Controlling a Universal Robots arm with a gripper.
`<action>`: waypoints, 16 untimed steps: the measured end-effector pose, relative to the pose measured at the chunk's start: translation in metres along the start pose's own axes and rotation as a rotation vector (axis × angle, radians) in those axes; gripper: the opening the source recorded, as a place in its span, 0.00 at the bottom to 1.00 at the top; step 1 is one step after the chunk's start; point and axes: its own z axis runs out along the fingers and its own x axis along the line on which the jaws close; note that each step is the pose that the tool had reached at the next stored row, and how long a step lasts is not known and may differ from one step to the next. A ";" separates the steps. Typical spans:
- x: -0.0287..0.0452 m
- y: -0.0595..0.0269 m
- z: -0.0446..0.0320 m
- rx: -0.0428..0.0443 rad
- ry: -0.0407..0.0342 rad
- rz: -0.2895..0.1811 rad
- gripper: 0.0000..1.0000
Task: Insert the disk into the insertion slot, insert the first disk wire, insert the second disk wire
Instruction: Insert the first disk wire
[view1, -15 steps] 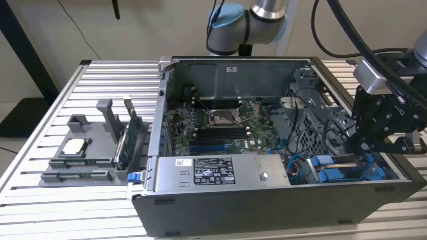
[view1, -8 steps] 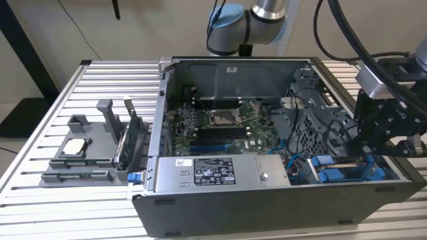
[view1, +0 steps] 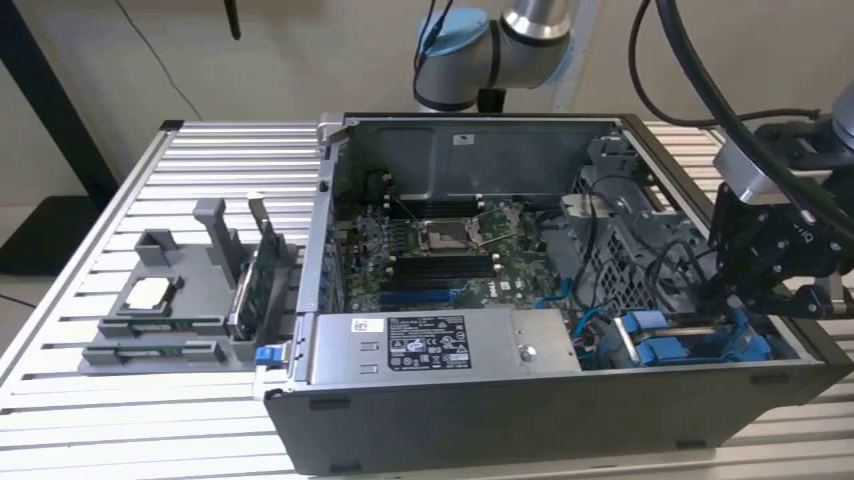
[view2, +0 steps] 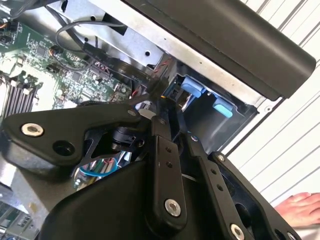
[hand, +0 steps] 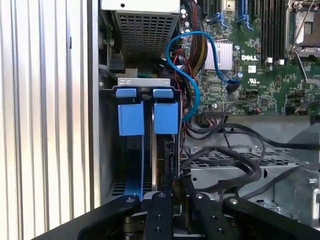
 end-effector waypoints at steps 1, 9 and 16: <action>0.0001 -0.0001 0.0004 0.0000 0.0002 0.000 0.19; 0.0011 -0.0003 0.0058 0.0000 0.0003 0.000 0.19; 0.0018 -0.0004 0.0122 0.0000 -0.0001 0.000 0.20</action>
